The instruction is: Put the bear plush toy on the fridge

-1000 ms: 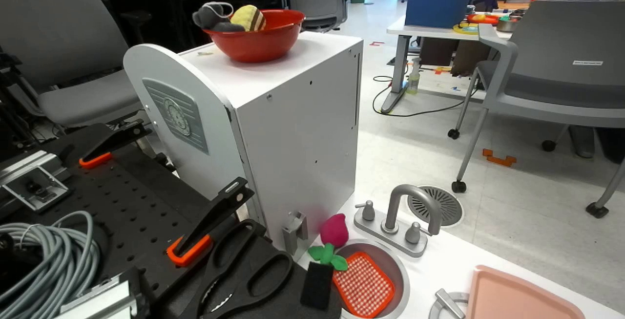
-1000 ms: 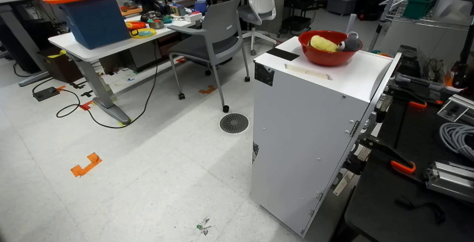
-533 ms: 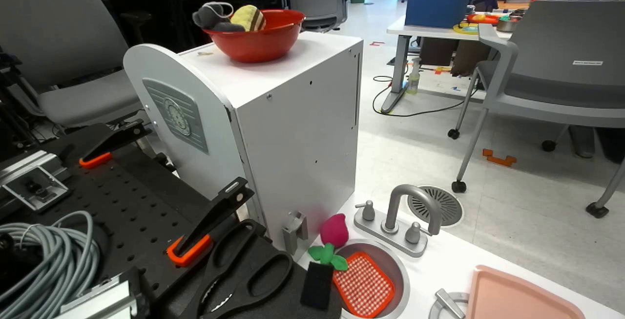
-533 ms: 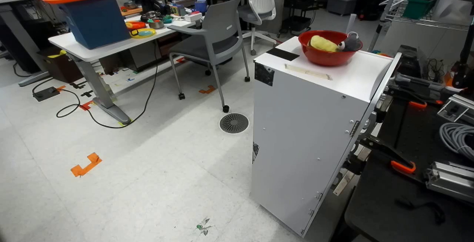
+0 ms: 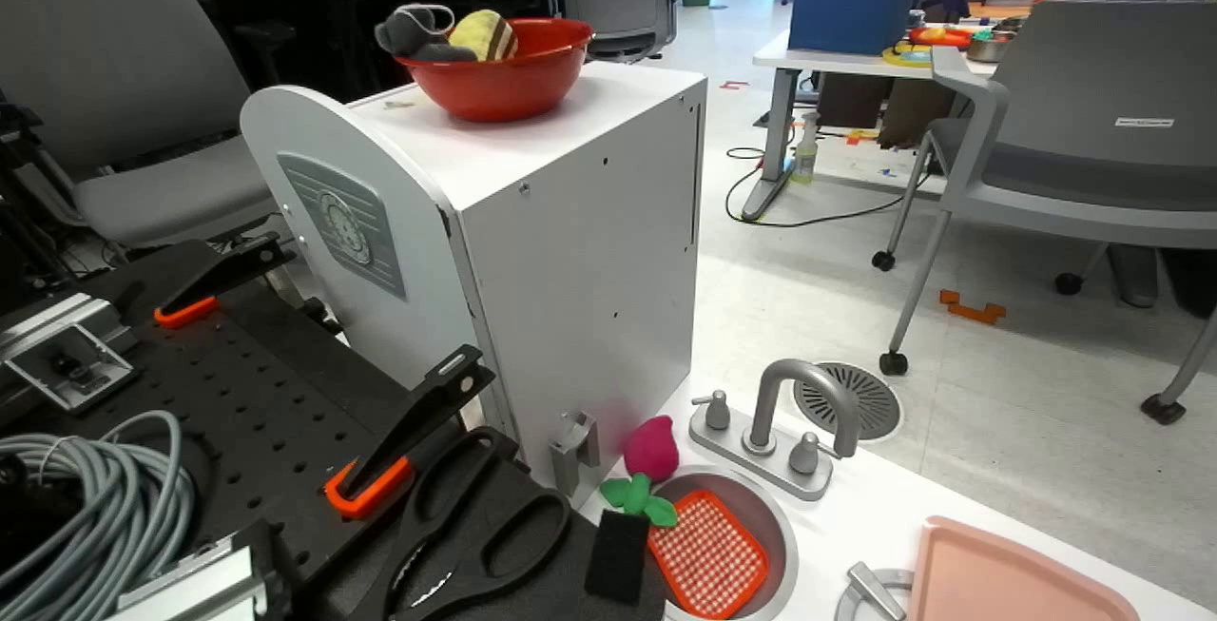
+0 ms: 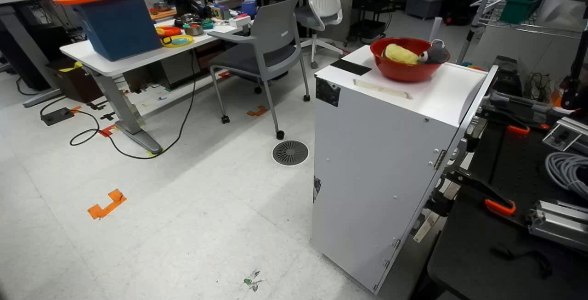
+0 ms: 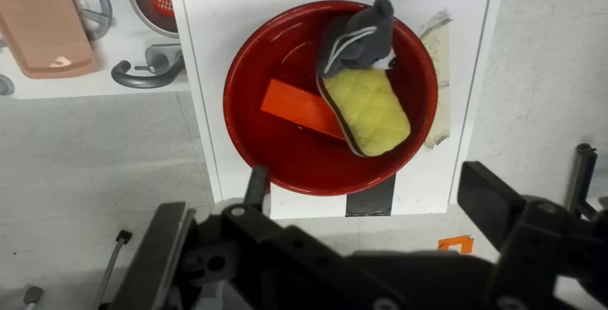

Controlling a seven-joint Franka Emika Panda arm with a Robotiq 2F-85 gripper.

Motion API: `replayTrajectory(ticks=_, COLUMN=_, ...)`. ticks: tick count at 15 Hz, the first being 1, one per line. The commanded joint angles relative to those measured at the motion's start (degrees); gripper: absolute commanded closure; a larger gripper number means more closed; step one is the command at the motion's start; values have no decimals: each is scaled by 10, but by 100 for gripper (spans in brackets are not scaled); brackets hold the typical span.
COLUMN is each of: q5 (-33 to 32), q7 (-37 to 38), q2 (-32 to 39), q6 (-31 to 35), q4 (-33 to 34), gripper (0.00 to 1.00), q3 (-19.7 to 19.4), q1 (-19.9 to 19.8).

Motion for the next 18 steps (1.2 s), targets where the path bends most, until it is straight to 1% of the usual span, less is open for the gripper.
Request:
replayTrajectory(ticks=1, q5=45, q7=-41, q2=-1, q6=25, q4=-14, gripper=0, q3=-7, q1=11)
replayTrajectory(ticks=4, q5=79, q7=-70, q2=4, q6=23, q4=-20, gripper=0, q3=-14, q1=10)
replayTrajectory(ticks=8, q5=104, q7=-99, q2=-5, q6=10, q4=-28, gripper=0, q3=-23, q1=9)
replayTrajectory(ticks=9, q5=78, q7=-71, q2=1, q6=9, q4=-24, gripper=0, q3=-16, q1=5)
replayTrajectory(ticks=14, q5=89, q7=-84, q2=5, q6=5, q4=-21, gripper=0, q3=-19, q1=6)
replayTrajectory(ticks=18, q5=87, q7=-87, q2=38, q6=-17, q4=5, gripper=0, q3=-21, q1=5)
